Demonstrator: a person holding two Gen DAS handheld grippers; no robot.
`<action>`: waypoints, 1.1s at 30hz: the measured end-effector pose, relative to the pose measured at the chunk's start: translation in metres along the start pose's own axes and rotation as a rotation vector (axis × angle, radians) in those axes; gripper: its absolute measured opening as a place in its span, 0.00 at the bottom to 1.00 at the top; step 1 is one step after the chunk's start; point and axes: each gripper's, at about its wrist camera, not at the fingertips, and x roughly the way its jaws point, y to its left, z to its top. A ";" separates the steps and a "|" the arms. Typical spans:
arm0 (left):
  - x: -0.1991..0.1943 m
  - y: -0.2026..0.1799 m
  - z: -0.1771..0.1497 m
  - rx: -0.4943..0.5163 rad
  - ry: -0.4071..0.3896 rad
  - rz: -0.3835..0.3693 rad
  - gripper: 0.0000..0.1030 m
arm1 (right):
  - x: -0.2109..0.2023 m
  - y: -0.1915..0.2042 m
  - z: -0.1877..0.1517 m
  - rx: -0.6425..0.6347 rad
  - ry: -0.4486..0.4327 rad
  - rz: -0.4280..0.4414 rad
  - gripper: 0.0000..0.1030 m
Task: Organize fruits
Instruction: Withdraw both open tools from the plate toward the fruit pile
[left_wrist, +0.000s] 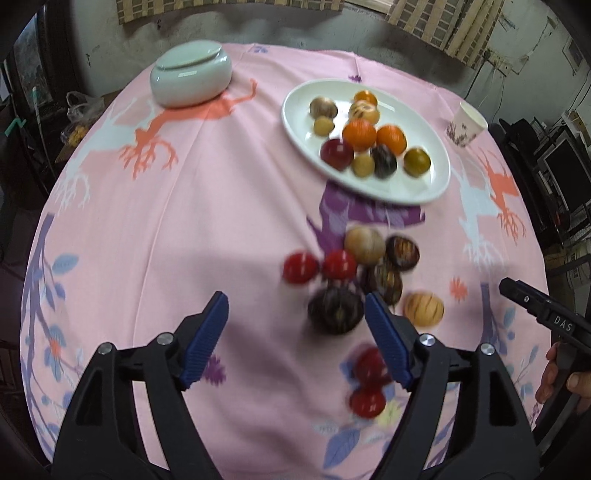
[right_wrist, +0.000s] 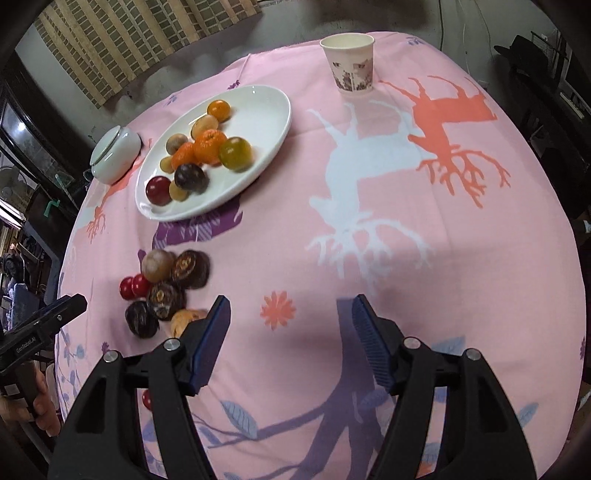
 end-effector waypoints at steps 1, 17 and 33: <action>-0.001 0.001 -0.008 -0.006 0.009 -0.001 0.76 | -0.002 -0.001 -0.008 0.007 0.011 0.004 0.67; -0.011 -0.024 -0.060 0.062 0.068 -0.028 0.76 | -0.026 0.009 -0.050 0.001 0.020 0.037 0.67; 0.017 -0.050 -0.082 0.121 0.142 -0.076 0.64 | -0.023 0.008 -0.070 -0.005 0.067 0.031 0.67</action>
